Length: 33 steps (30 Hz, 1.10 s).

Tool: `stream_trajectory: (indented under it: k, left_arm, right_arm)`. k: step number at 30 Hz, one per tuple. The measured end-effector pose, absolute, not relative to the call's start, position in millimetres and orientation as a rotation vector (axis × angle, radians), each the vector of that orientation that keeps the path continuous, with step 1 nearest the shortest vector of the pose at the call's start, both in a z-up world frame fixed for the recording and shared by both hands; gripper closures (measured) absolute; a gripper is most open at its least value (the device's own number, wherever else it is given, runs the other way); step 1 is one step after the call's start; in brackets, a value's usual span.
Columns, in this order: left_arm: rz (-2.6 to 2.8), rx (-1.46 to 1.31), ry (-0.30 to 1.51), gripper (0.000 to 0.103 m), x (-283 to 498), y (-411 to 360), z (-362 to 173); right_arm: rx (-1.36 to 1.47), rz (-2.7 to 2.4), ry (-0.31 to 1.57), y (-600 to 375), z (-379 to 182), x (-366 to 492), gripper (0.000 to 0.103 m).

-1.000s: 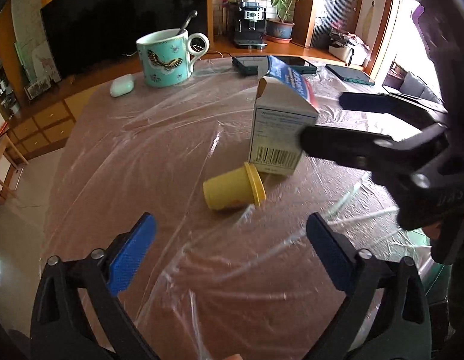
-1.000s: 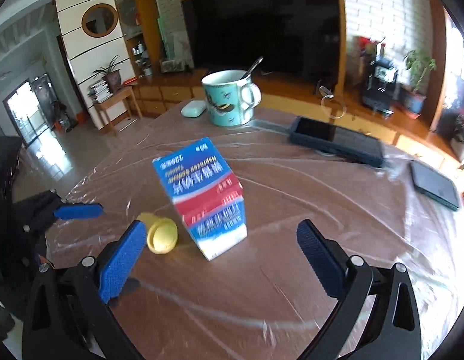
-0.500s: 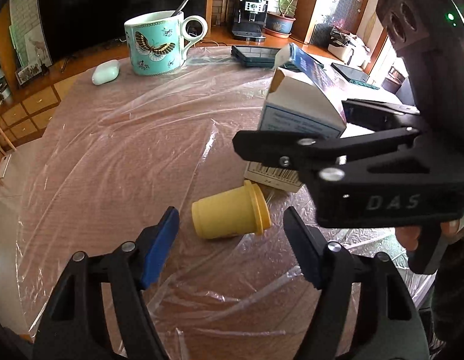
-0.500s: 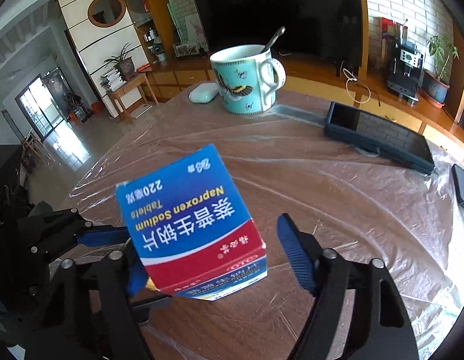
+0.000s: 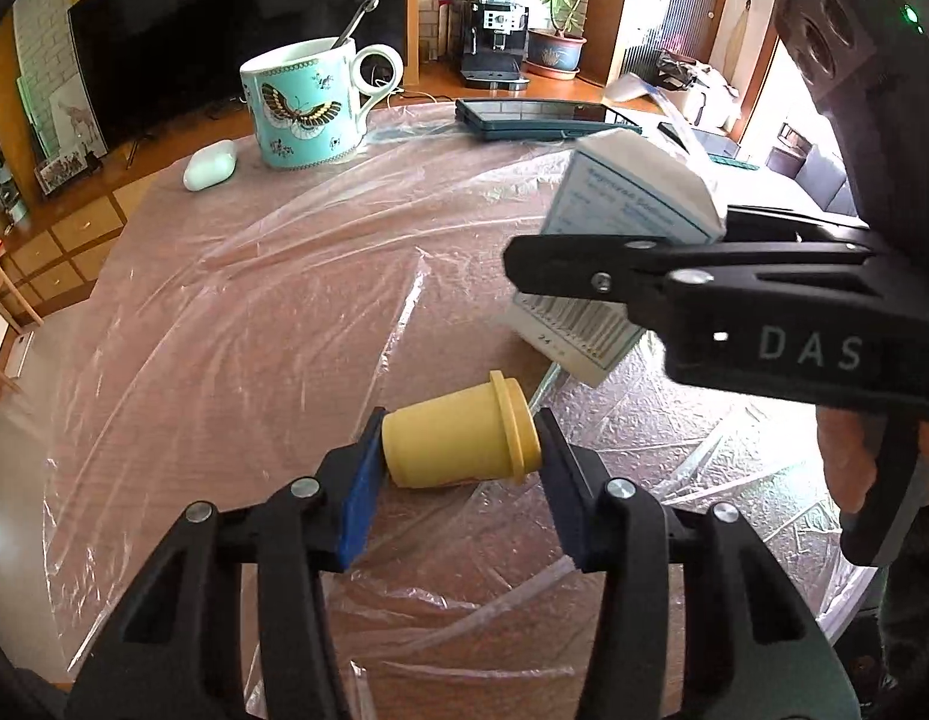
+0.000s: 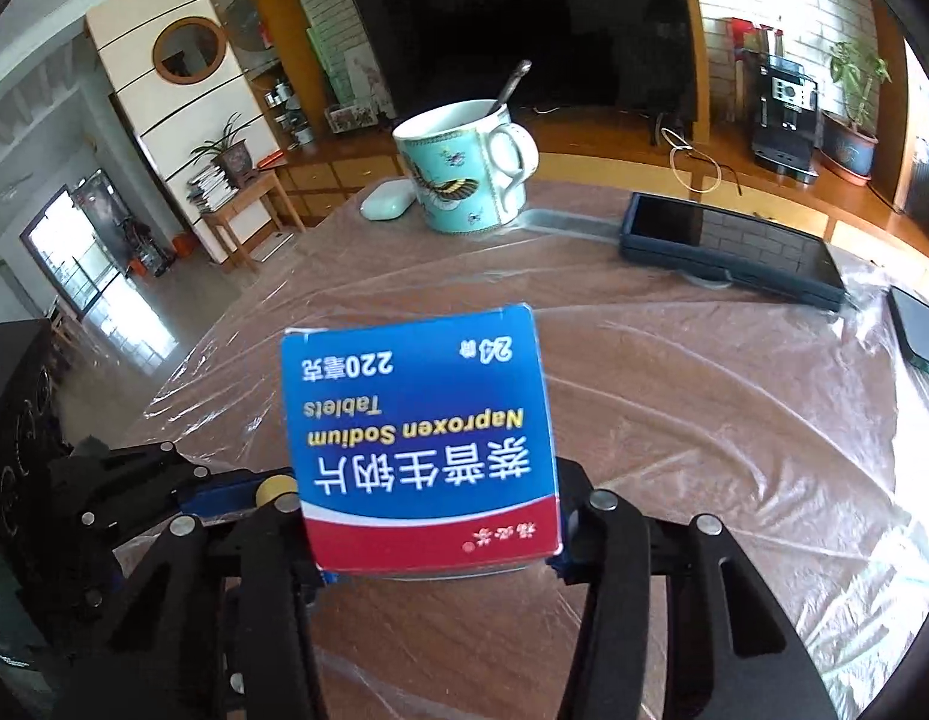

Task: Collect trash
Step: 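Carry the yellow cap with the left tool while the right tool carries the Naproxen box over the bin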

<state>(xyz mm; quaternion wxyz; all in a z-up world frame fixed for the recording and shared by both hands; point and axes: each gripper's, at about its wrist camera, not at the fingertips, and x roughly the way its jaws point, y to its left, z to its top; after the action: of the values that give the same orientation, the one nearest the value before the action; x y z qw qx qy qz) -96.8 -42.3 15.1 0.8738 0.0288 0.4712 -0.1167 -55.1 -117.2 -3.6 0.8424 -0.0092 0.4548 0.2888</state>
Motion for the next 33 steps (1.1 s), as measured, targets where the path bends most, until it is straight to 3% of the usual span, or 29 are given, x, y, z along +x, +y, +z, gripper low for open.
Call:
stream_trajectory:
  k: [33]
  left_arm:
    - [-0.355,0.068,0.898,0.054,-171,-68,59]
  right_arm:
    - [0.043,0.580,0.884,-198,49,-174,0.055]
